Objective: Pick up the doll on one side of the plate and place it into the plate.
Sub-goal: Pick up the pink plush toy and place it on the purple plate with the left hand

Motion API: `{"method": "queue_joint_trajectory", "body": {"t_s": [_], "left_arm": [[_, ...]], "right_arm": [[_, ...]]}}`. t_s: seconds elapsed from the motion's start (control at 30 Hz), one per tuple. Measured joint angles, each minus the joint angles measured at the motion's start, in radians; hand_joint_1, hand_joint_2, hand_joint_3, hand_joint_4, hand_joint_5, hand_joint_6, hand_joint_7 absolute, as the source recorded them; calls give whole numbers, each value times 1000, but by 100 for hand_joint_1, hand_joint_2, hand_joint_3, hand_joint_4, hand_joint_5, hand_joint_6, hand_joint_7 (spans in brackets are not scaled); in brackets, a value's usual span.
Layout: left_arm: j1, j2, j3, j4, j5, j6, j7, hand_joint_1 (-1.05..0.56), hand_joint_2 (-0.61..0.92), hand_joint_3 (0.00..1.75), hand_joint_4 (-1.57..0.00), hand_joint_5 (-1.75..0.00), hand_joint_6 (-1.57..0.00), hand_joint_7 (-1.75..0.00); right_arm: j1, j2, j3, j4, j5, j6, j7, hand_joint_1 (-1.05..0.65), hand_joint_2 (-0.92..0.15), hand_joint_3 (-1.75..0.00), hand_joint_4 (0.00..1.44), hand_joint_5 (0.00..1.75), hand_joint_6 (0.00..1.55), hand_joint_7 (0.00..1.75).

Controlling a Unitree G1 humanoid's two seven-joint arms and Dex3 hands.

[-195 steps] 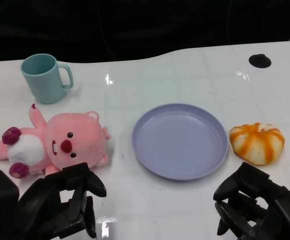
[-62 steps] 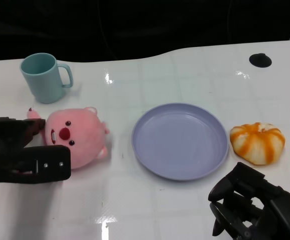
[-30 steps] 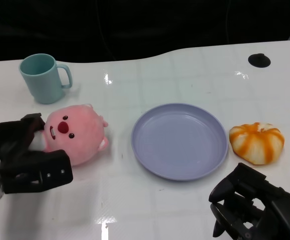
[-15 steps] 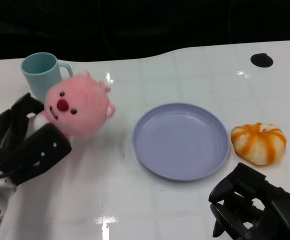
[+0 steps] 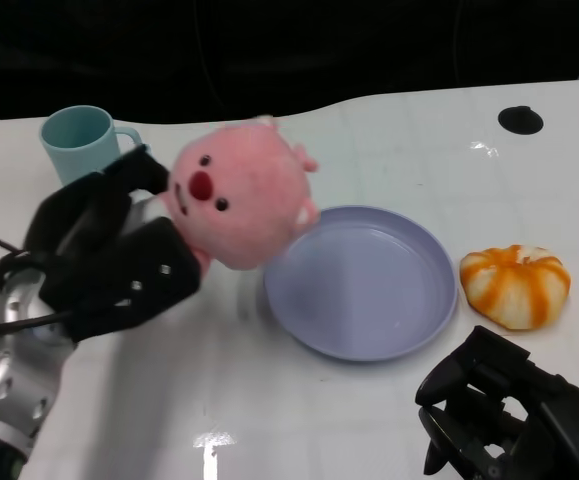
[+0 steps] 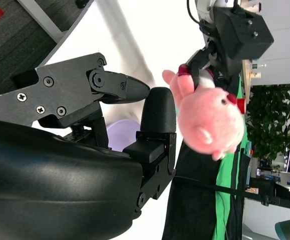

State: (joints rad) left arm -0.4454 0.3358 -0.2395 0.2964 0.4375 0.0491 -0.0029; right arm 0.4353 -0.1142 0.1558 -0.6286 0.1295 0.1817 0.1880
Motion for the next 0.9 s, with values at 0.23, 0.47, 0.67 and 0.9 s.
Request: {"method": "queue_joint_trajectory", "body": {"t_s": [0.23, 0.47, 0.67, 0.9], "left_arm": [[-62, -81, -66, -7, 32, 2, -29, -16, 44, 126, -97, -175, -79, -175], [-102, -164, -133, 48, 75, 26, -35, -19, 47, 119, -97, -175, -77, -175], [-136, -221, -162, 122, 112, 31, -25, -19, 42, 126, -96, -175, -77, -175], [-196, -250, -185, 221, 150, 16, 4, -18, 41, 125, -95, -175, -75, -175]], "right_arm": [[-1, 1, 9, 0, -9, 1, -5, -35, -91, -54, 61, 173, 50, 159], [1, 1, 31, -6, -17, 3, -16, -35, -90, -56, 61, 172, 50, 159], [5, 1, 33, -10, -16, 3, -16, -36, -89, -57, 61, 172, 50, 159], [6, 0, 37, -14, -16, 2, -18, -36, -88, -57, 61, 172, 51, 159]]}}
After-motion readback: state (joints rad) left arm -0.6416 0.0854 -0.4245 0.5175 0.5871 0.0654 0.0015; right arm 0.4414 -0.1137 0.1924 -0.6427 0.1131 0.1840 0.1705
